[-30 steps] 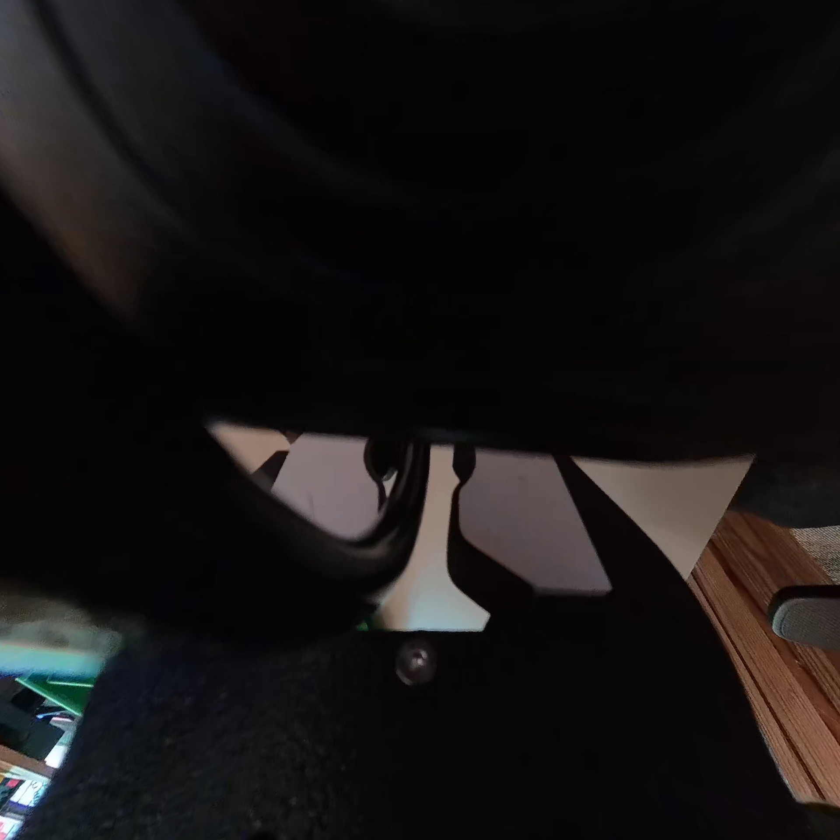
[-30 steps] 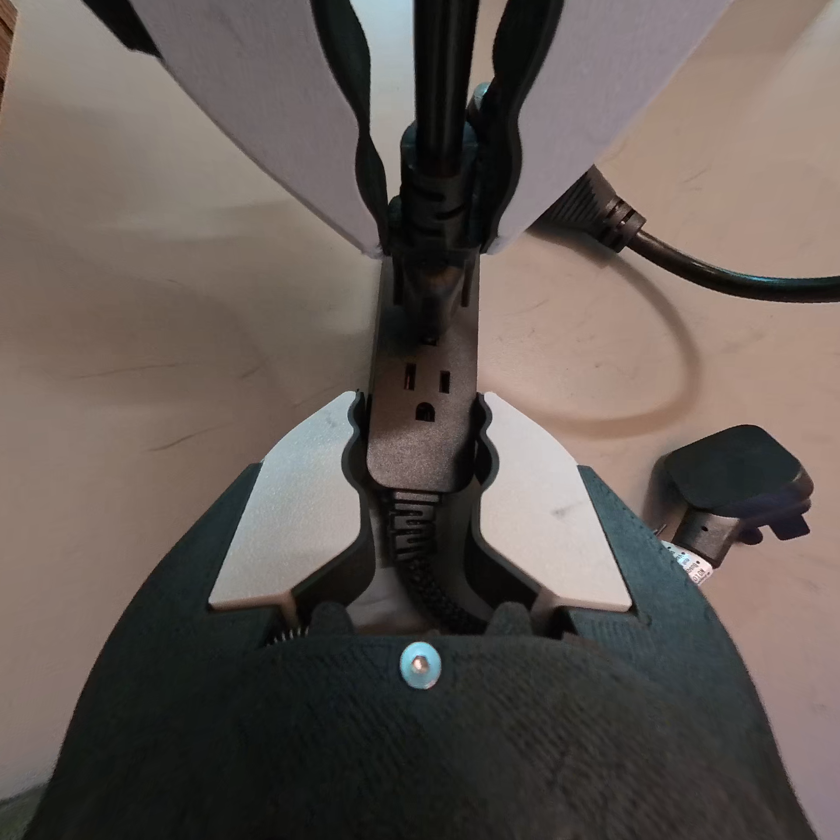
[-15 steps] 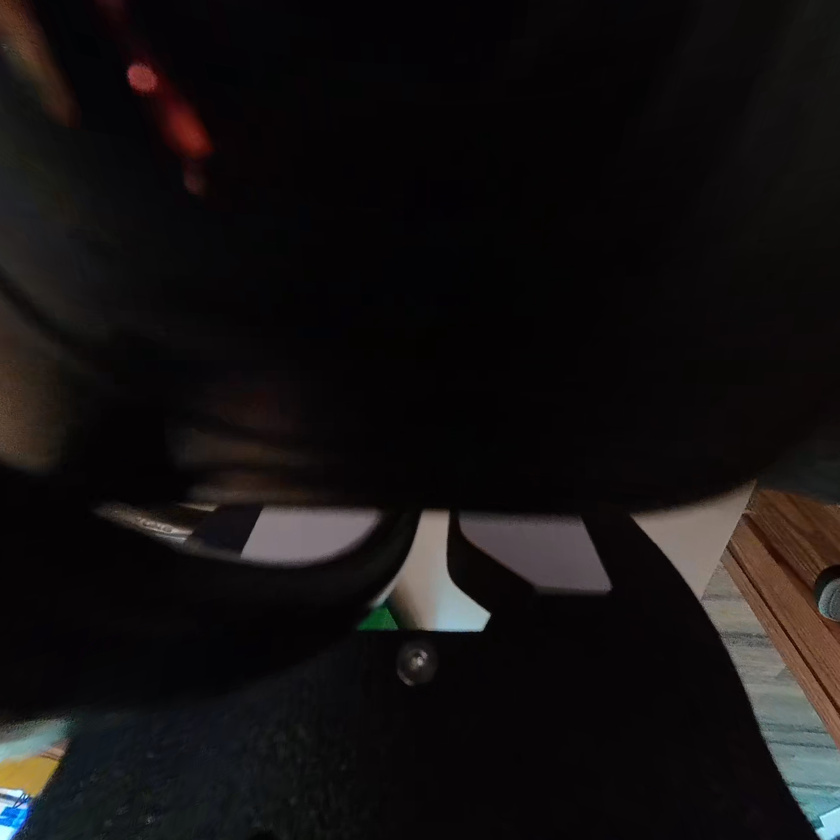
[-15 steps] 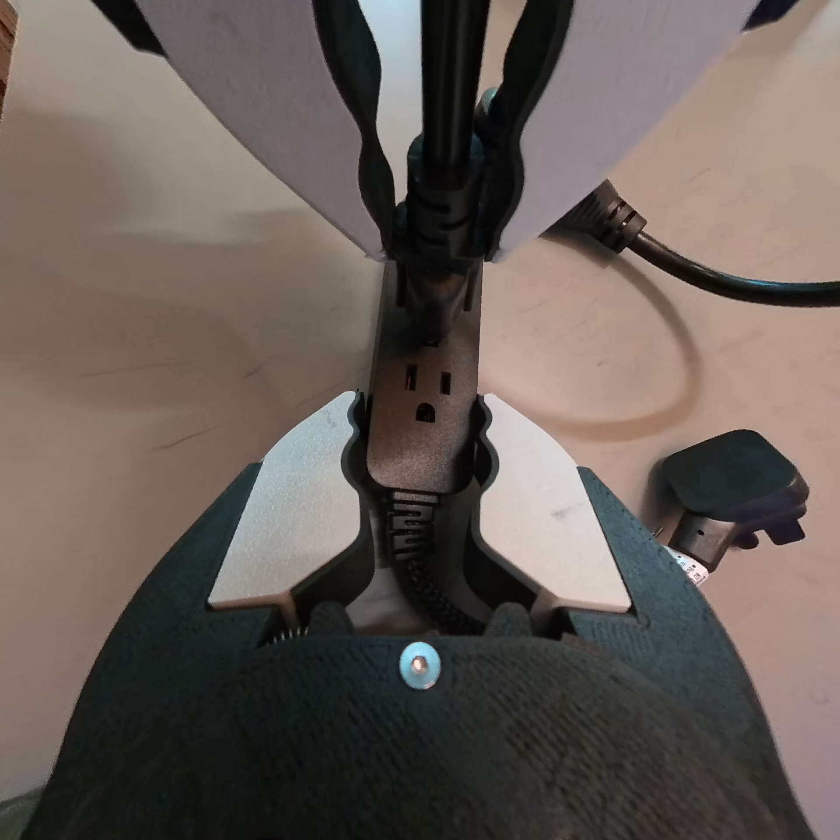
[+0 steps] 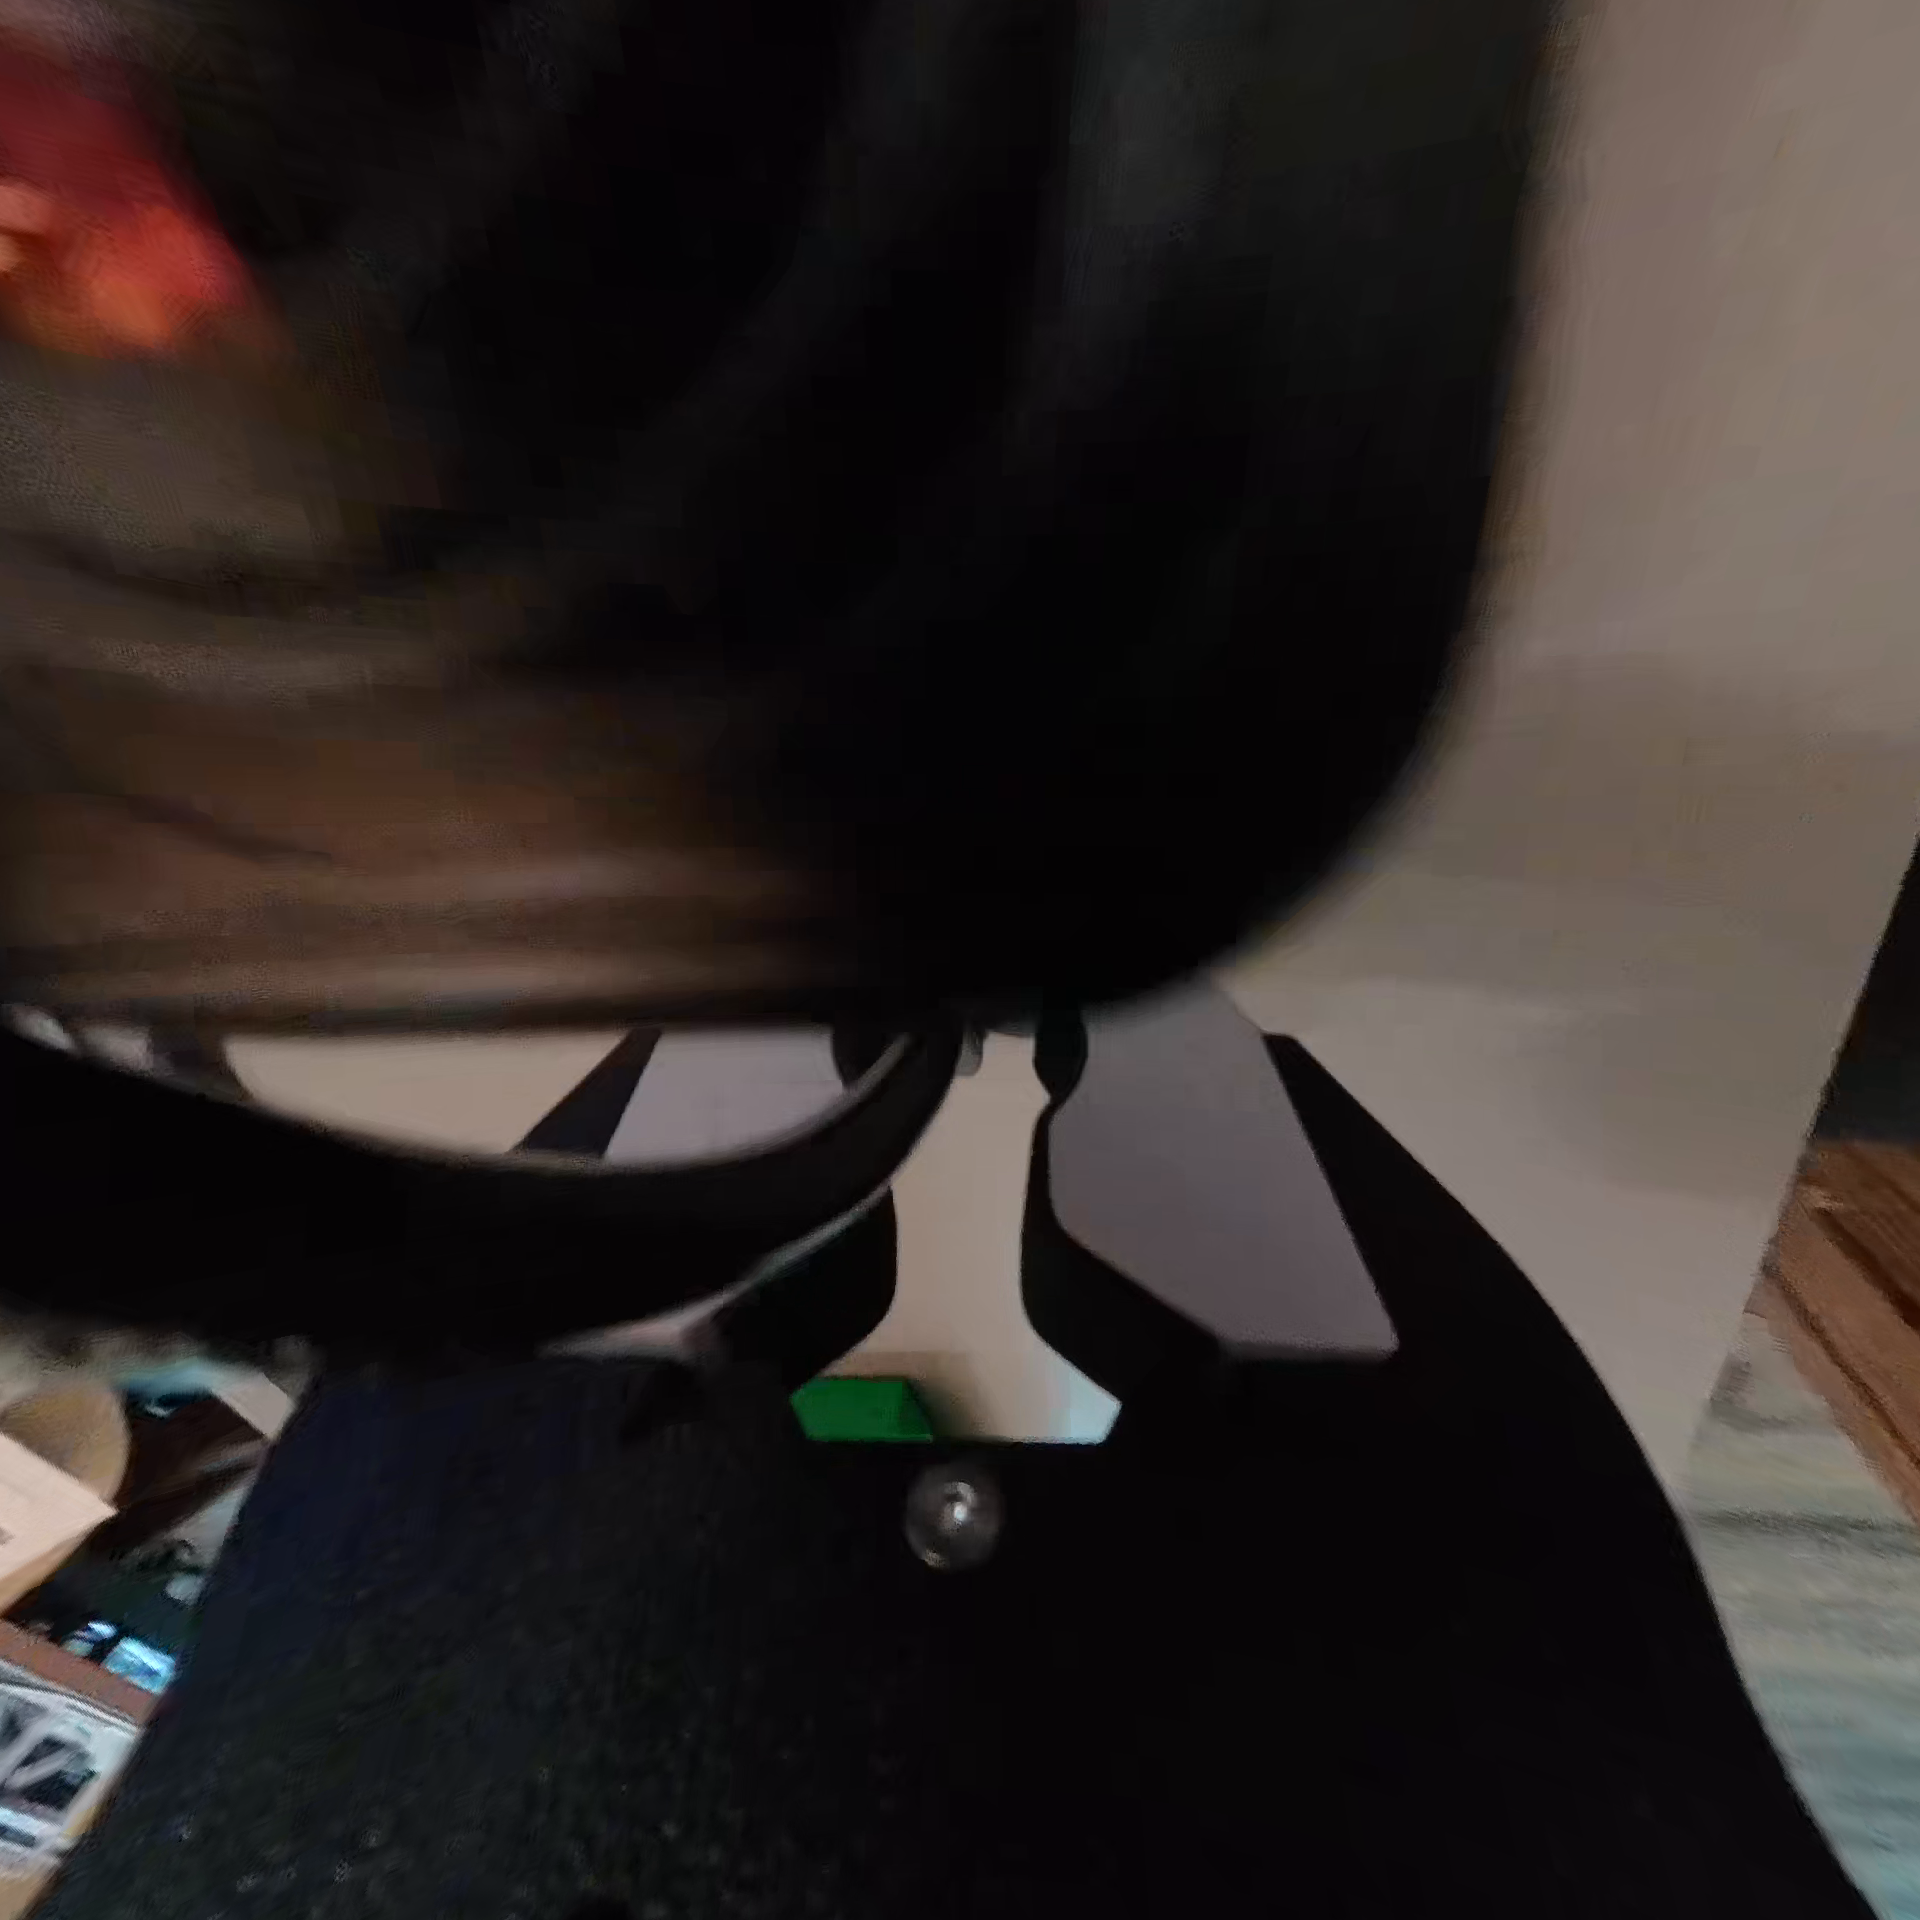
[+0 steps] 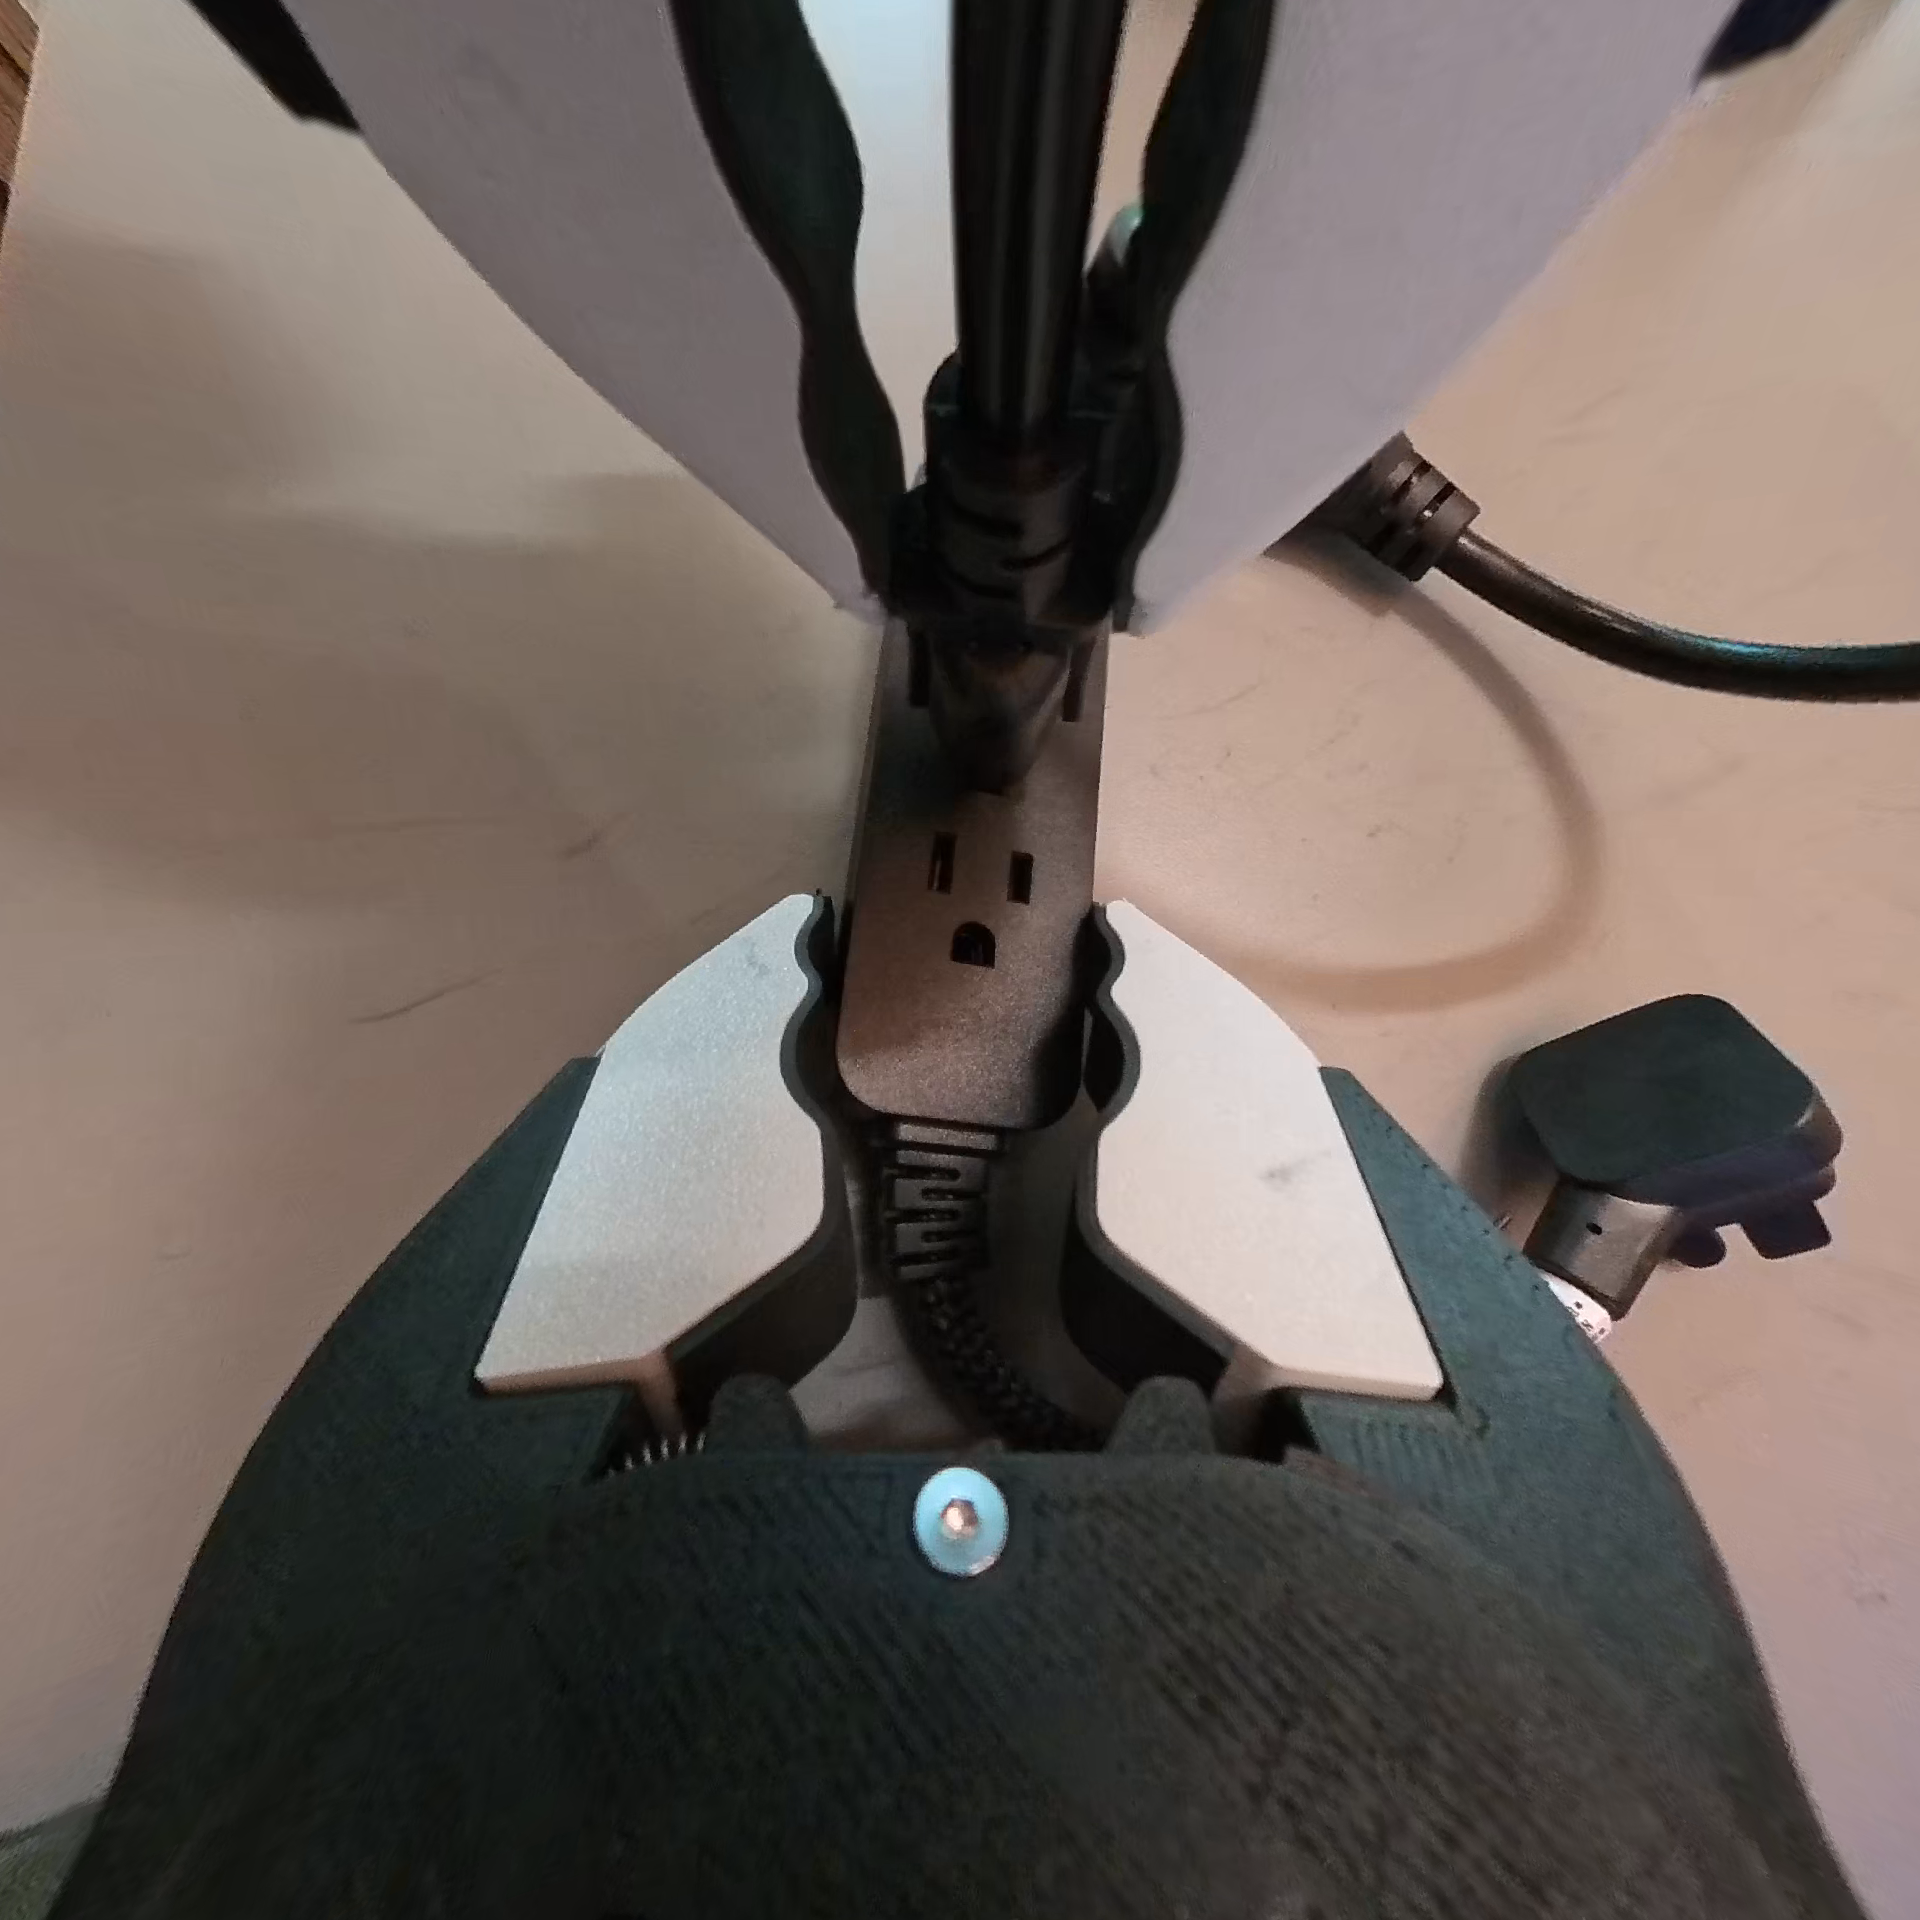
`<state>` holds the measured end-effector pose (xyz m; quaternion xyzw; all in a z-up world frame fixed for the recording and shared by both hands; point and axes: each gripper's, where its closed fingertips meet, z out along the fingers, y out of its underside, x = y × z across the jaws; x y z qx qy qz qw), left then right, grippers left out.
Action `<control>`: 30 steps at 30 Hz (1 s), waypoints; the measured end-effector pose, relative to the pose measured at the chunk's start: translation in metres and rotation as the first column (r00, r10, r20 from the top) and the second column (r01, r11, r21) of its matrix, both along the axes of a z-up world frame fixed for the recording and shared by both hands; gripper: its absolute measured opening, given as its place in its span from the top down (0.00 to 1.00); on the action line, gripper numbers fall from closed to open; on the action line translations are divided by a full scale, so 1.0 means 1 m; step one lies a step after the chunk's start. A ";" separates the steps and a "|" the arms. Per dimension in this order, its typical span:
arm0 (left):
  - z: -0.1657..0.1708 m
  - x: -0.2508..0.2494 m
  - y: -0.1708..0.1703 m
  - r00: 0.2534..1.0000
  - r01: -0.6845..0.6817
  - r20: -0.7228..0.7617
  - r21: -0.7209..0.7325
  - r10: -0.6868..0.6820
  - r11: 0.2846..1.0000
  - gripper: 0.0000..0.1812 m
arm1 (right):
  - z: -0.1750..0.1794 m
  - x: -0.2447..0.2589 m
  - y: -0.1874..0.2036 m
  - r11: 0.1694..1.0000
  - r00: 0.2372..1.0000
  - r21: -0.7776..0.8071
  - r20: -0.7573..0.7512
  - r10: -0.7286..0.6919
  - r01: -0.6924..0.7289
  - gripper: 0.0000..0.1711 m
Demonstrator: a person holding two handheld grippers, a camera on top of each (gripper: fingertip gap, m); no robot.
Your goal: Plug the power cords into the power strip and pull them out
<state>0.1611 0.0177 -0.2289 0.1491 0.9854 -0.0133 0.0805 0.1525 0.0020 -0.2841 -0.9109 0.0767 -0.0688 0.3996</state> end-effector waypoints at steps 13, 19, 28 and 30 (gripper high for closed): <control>-0.001 -0.003 -0.001 0.989 -0.145 -0.049 -0.207 0.138 0.968 0.87 | 0.000 -0.002 0.000 1.000 1.000 0.001 -0.001 0.022 -0.022 0.73; -0.001 -0.001 0.001 0.999 0.042 -0.009 -0.198 -0.044 0.979 0.87 | 0.000 -0.002 0.000 1.000 1.000 0.001 0.000 0.022 -0.022 0.73; -0.002 -0.001 0.000 0.997 -0.074 -0.047 -0.227 0.065 0.971 0.87 | 0.000 -0.001 0.000 1.000 1.000 0.000 -0.003 0.013 -0.013 0.72; -0.002 -0.001 0.000 0.994 -0.103 -0.057 -0.253 0.092 0.962 0.87 | 0.000 -0.001 0.000 1.000 1.000 0.000 -0.004 0.011 -0.011 0.72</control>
